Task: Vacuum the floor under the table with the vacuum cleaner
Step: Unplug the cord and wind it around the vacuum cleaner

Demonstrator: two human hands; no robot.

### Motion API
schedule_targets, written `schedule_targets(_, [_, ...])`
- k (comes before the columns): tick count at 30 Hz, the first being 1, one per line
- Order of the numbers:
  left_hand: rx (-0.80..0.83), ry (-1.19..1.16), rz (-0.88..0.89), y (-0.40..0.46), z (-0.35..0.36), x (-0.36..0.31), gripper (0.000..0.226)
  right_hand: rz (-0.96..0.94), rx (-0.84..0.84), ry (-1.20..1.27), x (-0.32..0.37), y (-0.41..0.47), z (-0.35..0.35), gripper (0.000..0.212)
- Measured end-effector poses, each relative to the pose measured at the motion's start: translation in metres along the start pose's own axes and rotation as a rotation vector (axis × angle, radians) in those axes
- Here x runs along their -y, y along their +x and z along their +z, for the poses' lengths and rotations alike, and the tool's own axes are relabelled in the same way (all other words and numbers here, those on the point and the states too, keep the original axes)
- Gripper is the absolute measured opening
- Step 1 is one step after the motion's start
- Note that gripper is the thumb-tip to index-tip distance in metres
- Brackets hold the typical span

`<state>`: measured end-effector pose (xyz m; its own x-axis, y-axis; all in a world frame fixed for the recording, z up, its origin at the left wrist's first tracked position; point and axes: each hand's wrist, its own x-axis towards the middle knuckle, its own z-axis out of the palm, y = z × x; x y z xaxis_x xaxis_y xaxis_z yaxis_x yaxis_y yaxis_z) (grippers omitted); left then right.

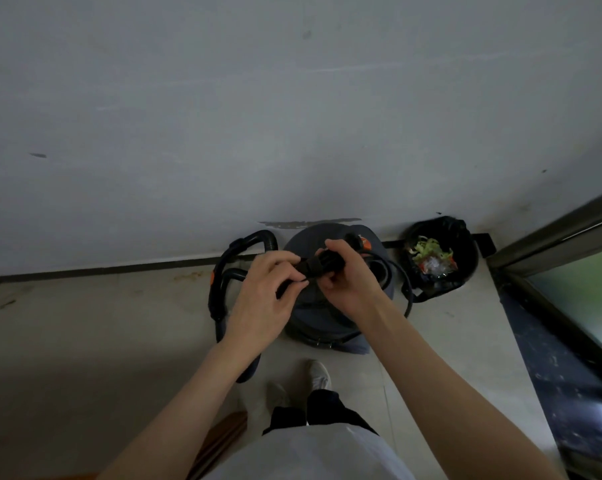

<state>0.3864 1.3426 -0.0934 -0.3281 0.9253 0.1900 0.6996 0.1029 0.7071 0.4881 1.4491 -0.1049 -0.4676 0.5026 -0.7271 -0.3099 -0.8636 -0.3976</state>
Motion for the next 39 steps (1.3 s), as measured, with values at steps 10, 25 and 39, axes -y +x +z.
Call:
schedule_targets(10, [-0.025, -0.142, -0.155, -0.004, -0.006, -0.017, 0.008, -0.216, -0.092, -0.049, -0.010, -0.008, 0.035, 0.013])
schedule_targets(25, [-0.207, -0.408, -0.484, -0.006, -0.019, -0.029, 0.023, -0.259, -0.016, -0.097, -0.018, -0.004, 0.038, 0.036])
schedule_targets(39, [-0.209, -0.427, -0.462, -0.009, -0.022, -0.030, 0.022, -0.212, 0.458, 0.081, -0.012, -0.022, 0.028, 0.029])
